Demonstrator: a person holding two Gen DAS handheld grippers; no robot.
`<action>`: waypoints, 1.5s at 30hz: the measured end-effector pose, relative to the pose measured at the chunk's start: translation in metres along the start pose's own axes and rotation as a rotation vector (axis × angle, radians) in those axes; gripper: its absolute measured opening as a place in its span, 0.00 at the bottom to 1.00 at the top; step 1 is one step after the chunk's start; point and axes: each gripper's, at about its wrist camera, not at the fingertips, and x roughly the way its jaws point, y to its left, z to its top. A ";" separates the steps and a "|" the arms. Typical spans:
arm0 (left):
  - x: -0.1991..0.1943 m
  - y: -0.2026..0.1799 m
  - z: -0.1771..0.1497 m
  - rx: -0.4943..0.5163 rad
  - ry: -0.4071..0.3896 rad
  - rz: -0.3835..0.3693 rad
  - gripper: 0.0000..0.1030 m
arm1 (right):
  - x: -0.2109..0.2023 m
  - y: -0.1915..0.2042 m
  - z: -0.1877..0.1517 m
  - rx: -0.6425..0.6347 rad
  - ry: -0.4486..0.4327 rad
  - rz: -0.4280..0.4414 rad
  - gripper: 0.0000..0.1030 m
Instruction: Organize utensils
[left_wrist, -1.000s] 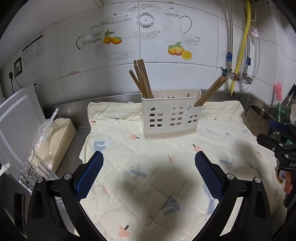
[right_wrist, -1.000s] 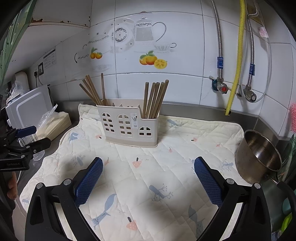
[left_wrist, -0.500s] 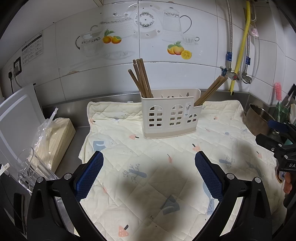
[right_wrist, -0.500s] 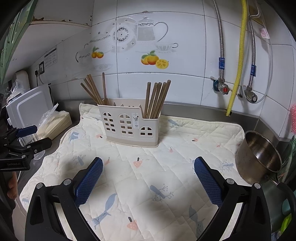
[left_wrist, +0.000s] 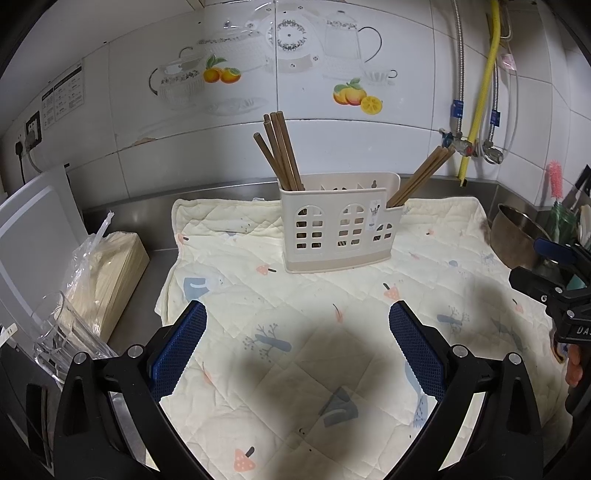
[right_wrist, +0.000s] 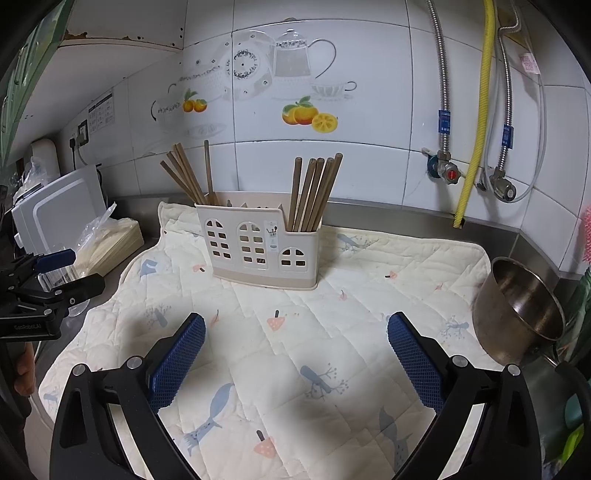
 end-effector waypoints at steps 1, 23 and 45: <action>0.000 0.000 0.000 0.001 0.000 0.000 0.95 | 0.000 0.000 -0.001 0.000 0.001 0.001 0.93; 0.002 0.004 -0.002 -0.005 0.005 0.000 0.95 | 0.001 0.003 -0.005 -0.004 0.008 0.001 0.93; 0.002 0.006 -0.003 -0.029 0.004 -0.014 0.95 | 0.003 0.004 -0.006 0.000 0.016 0.003 0.93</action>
